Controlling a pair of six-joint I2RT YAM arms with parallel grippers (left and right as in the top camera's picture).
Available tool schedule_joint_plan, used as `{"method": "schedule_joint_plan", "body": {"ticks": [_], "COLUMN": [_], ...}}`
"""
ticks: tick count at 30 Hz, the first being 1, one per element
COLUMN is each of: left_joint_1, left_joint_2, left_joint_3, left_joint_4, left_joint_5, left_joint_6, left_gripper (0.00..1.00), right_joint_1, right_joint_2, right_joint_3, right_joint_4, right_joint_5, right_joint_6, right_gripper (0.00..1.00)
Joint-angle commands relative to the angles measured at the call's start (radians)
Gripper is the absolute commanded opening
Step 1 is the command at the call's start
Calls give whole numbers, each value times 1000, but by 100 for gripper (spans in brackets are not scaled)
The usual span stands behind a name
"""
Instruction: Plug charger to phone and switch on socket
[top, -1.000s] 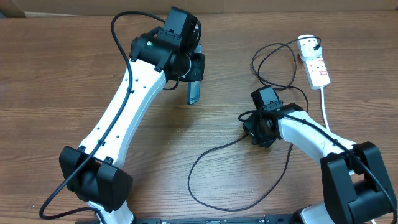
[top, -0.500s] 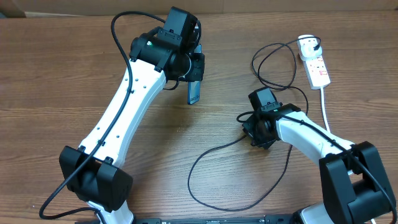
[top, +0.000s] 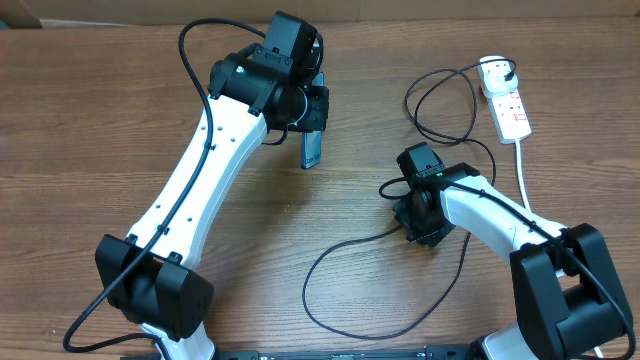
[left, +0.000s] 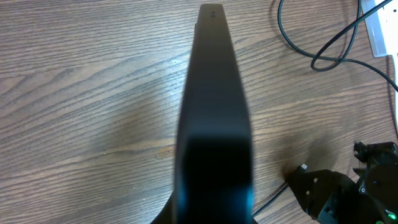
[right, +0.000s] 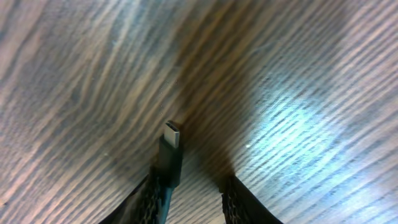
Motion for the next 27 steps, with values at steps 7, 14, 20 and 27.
{"method": "schedule_joint_plan", "body": {"ticks": [7, 14, 20, 27], "left_joint_1": [-2, -2, -2, -2], "left_joint_2": [-4, -4, -4, -4], "left_joint_3": [10, 10, 10, 10], "left_joint_4": [3, 1, 0, 0], "left_joint_5": [13, 13, 13, 12], "left_joint_6": [-14, -14, -14, -14], "left_gripper": [4, 4, 4, 4], "right_joint_1": [5, 5, 5, 19], "right_joint_2": [24, 32, 33, 33], "right_joint_3": [8, 2, 2, 2], "right_joint_4": [6, 27, 32, 46], "right_joint_5": [16, 13, 13, 13], "right_joint_6": [11, 11, 11, 11], "right_gripper": [33, 25, 19, 12]}}
